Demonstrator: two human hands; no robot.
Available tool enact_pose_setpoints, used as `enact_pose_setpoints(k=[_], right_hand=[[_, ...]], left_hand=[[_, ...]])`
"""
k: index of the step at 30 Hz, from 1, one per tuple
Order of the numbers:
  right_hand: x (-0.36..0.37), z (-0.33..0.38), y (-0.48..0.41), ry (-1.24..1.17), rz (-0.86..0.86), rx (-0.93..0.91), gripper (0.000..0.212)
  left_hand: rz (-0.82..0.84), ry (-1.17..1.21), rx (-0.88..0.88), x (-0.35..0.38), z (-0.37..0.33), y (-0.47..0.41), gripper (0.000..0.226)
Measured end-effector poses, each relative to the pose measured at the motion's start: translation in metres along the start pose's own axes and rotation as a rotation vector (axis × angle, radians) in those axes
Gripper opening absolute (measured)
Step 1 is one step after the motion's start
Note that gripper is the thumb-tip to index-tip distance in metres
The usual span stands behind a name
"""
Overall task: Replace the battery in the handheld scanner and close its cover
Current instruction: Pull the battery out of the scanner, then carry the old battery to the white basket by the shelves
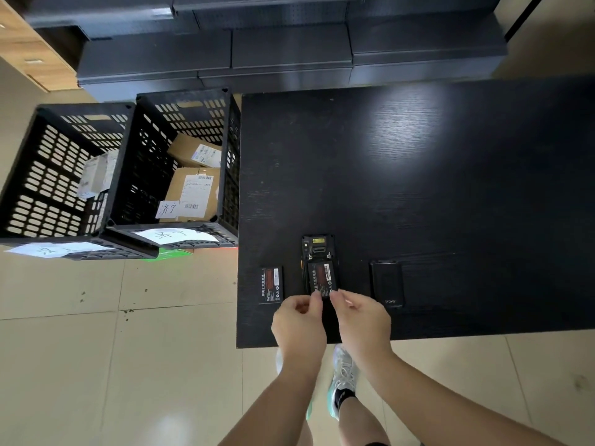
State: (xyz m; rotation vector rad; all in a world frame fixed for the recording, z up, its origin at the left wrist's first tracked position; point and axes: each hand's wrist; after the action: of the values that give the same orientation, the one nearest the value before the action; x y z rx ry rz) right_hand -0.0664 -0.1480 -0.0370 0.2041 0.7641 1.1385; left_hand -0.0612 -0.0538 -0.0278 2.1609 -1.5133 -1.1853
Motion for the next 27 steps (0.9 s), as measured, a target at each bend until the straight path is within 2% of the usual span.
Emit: enact_pose_setpoints(k=[5, 9, 11, 20, 27], right_hand=[[0.004, 0.012, -0.004, -0.138, 0.002, 0.182, 0.016], [0.003, 0.018, -0.010, -0.413, 0.052, 0.394, 0.012], [0.001, 0.020, -0.012, -0.509, 0.092, 0.436, 0.009], [-0.009, 0.017, -0.008, -0.532, 0.184, 0.378, 0.021], [-0.054, 0.059, 0.042, -0.601, 0.216, 0.335, 0.012]], left_hand=[[0.050, 0.210, -0.228, 0.003, -0.010, -0.014, 0.026], [0.153, 0.440, -0.347, 0.001, -0.014, -0.020, 0.008], [0.161, 0.478, -0.344, 0.000, -0.014, -0.021, 0.007], [0.280, 0.500, -0.292, -0.010, -0.014, -0.012, 0.011], [0.403, 0.435, -0.157, -0.050, -0.047, 0.034, 0.012]])
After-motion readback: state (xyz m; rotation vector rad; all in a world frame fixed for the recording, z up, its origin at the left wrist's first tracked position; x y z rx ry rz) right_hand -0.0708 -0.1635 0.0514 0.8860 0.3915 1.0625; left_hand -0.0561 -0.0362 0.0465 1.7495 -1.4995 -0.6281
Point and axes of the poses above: each hand's wrist, its own y-axis away from the middle knuckle, its own x-axis out of the palm, z = x × y, and after that the axes turned 1 degree about -y, right-handed
